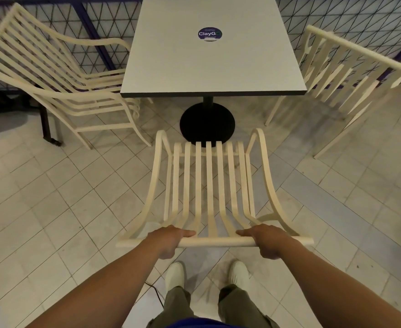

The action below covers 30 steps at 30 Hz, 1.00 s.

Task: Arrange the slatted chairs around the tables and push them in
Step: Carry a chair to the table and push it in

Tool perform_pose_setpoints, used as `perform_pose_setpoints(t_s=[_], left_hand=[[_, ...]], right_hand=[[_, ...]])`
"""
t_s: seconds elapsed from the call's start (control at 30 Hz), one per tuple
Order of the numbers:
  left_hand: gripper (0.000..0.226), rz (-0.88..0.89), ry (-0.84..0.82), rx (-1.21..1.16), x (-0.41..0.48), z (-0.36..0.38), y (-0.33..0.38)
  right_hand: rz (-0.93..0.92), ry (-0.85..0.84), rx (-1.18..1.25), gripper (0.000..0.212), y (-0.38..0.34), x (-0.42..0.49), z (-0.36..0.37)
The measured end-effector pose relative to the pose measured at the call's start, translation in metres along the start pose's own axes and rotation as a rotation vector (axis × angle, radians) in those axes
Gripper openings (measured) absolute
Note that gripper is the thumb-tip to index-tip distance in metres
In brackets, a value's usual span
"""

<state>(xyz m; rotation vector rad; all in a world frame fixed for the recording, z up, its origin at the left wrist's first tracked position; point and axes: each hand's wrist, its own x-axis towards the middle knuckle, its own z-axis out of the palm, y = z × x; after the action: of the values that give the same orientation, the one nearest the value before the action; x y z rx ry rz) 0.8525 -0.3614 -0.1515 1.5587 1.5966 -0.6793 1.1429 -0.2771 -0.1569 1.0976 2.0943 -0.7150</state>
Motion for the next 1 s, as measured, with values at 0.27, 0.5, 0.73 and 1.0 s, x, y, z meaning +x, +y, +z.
perform_pose_setpoints(t_s=[0.27, 0.5, 0.73, 1.0], left_hand=[[0.091, 0.003, 0.017, -0.014, -0.006, 0.007, -0.004], [0.095, -0.007, -0.008, 0.015, -0.009, 0.005, -0.005], [0.091, -0.001, -0.005, 0.004, -0.012, 0.000, -0.001], [0.073, 0.020, 0.028, -0.056, -0.010, 0.003, -0.004]], right_hand=[[-0.016, 0.017, -0.018, 0.085, -0.006, -0.001, 0.007], [-0.007, 0.012, -0.017, 0.086, -0.010, -0.002, 0.013], [-0.001, -0.028, 0.011, 0.087, -0.005, -0.001, 0.009], [-0.022, -0.090, 0.106, 0.077, -0.006, 0.001, 0.000]])
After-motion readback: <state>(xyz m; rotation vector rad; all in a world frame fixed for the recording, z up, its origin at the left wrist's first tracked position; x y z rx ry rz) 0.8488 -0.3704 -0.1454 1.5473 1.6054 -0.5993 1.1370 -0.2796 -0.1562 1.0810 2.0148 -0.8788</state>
